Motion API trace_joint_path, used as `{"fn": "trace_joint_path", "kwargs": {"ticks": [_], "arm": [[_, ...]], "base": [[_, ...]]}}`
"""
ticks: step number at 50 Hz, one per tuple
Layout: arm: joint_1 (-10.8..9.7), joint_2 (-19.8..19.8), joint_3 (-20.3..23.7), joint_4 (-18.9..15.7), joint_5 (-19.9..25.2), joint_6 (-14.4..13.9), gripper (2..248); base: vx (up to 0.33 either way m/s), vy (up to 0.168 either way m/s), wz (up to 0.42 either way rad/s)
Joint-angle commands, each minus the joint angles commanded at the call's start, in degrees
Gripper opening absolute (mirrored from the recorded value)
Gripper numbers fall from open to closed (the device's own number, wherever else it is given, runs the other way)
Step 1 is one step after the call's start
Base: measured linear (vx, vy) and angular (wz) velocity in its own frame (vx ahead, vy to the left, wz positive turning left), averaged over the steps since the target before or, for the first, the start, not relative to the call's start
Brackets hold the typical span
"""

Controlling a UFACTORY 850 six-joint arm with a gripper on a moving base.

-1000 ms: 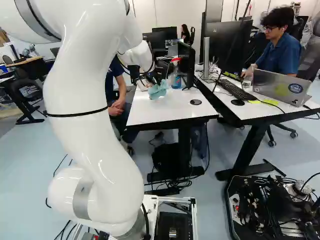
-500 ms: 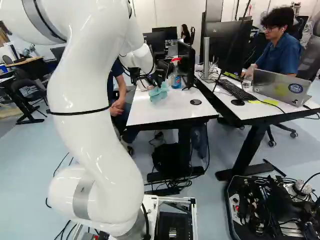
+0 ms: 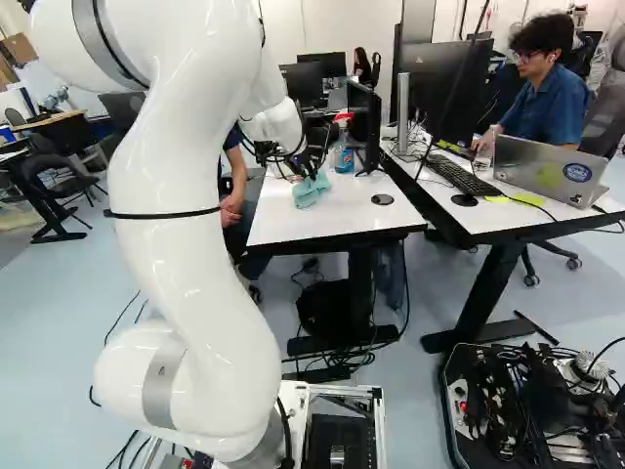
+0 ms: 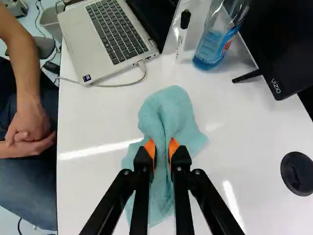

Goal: Clean the table with the green towel

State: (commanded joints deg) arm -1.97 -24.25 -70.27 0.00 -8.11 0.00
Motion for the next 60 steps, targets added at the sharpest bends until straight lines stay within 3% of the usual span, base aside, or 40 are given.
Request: {"fn": "trace_joint_path", "kwargs": {"ticks": [60], "arm": [[0.0, -2.8, -0.6, 0.0, 0.0, 0.0, 51]], "base": [[0.000, 0.000, 0.000]]}}
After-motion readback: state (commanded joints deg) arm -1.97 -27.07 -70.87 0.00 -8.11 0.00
